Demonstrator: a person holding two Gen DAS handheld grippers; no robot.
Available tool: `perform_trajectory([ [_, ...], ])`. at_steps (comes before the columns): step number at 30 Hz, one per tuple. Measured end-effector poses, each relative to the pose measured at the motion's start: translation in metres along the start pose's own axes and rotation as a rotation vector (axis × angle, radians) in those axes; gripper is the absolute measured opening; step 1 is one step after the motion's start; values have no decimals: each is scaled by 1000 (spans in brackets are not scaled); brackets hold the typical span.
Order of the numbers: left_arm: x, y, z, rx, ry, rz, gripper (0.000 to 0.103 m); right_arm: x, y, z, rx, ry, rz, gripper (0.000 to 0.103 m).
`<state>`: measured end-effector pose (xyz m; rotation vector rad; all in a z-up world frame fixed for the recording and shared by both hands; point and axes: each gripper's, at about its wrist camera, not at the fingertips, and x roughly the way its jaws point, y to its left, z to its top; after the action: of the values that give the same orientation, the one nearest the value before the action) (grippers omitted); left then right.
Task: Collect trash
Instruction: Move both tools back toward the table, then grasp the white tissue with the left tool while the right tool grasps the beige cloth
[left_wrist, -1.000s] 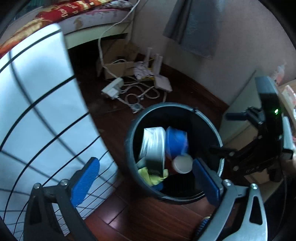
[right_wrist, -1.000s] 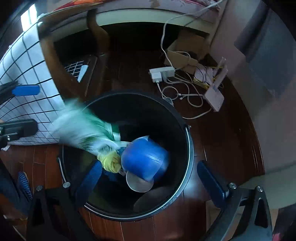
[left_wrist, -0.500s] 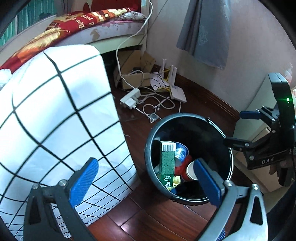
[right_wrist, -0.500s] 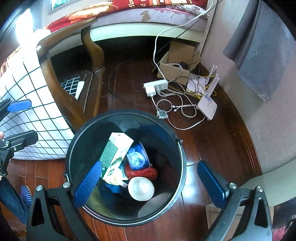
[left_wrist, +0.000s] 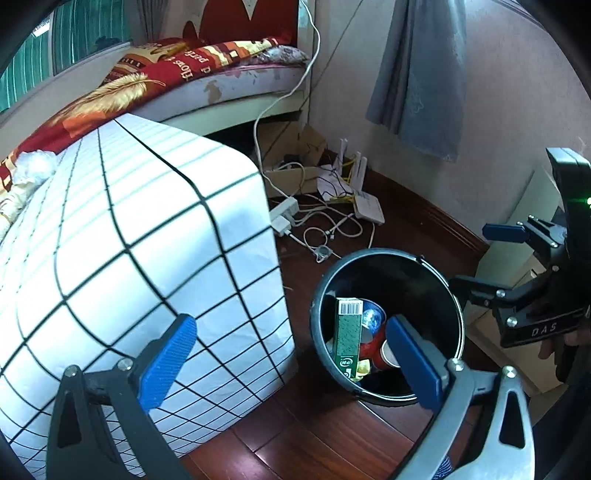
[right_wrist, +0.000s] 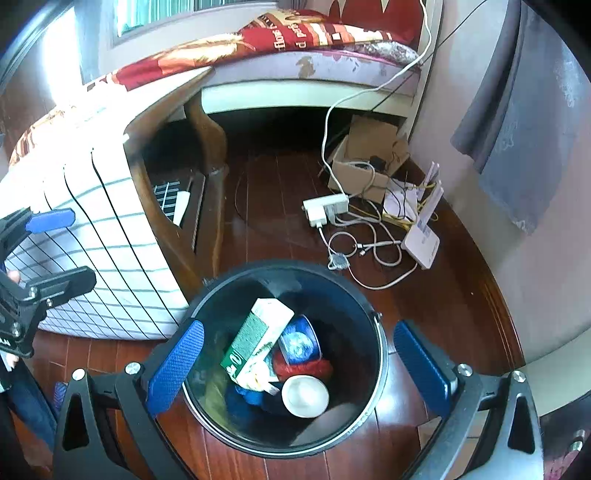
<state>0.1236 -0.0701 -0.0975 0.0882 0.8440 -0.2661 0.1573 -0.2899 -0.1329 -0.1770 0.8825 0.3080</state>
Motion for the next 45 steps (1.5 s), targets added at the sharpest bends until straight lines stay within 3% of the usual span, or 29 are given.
perform_trajectory([
  [13,-48,45,4,-53,-89,81,103,-42,49,43,-28,-169,44,103],
  [25,-110,143,-11,-196,-185,240,103,-56,135,104,-69,-283,139,103],
  [32,-137,207,-36,-292,-196,362,103,-46,202,142,-99,-248,210,103],
  [38,-152,255,-52,-368,-191,423,102,-36,256,180,-94,-252,257,103],
  [45,-159,298,-55,-406,-211,454,91,-17,309,221,-113,-270,291,103],
])
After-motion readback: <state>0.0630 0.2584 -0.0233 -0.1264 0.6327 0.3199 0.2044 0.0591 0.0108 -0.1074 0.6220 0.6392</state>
